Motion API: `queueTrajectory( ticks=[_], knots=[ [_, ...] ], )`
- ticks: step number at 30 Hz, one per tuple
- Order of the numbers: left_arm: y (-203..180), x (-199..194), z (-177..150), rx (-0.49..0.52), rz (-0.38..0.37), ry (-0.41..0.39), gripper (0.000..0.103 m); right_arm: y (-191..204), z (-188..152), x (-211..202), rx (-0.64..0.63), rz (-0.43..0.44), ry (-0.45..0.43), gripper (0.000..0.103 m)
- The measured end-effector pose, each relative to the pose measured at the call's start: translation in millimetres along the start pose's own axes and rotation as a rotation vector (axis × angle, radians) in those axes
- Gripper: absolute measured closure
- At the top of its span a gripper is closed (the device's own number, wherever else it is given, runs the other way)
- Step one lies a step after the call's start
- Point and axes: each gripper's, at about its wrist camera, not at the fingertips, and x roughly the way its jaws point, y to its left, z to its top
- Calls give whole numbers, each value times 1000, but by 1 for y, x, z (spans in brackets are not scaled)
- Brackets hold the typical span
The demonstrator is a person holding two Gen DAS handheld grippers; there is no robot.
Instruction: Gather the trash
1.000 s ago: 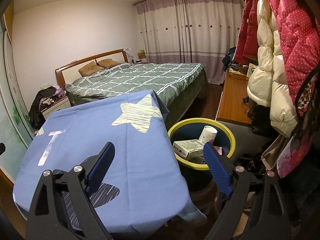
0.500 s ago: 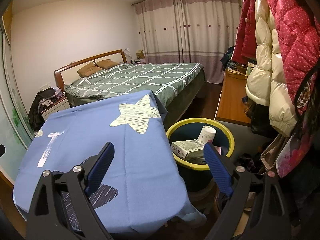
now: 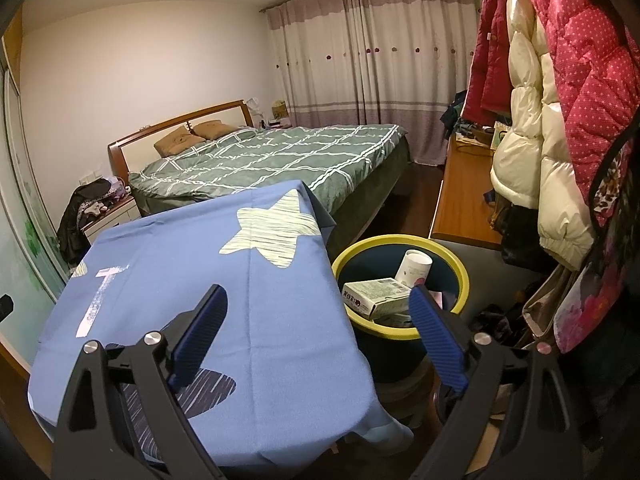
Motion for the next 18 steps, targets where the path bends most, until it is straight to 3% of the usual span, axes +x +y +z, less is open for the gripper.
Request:
queueTrajectory(
  ticks=[18],
  knots=[
    [-2, 2, -3, 5, -6, 10, 5, -1, -3, 2, 7, 13, 9, 16]
  ],
)
